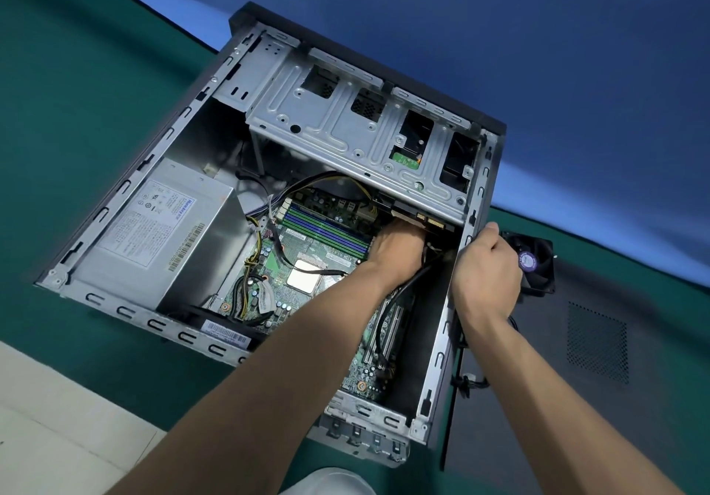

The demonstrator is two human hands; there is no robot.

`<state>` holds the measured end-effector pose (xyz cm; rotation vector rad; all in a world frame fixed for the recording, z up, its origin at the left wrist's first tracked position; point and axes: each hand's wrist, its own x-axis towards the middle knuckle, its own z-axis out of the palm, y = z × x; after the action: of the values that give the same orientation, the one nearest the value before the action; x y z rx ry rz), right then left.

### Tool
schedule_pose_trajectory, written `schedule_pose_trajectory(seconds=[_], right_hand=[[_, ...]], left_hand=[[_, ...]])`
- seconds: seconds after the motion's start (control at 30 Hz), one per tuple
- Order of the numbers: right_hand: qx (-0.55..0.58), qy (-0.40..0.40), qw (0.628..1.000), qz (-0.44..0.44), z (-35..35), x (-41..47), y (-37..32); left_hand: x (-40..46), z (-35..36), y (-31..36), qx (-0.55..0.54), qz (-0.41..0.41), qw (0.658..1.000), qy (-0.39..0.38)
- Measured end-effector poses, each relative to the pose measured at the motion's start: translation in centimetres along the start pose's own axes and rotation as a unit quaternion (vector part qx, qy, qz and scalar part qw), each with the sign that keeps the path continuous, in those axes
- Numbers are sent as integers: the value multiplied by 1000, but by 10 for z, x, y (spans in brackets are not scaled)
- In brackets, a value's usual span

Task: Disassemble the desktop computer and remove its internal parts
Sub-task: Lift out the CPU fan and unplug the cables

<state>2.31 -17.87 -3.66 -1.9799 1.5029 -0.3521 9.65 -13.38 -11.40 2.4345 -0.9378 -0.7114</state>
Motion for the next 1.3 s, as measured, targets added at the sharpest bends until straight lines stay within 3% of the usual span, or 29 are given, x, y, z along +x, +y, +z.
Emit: schedule_pose_trajectory(seconds=[1.0,1.3], right_hand=[[11,-10,1000,9,1,2,2],[8,-7,1000,4,3,5,5]], left_hand=[[4,-1,-9,64,98,993,3],[2,-1,-8,11,64,998,-22]])
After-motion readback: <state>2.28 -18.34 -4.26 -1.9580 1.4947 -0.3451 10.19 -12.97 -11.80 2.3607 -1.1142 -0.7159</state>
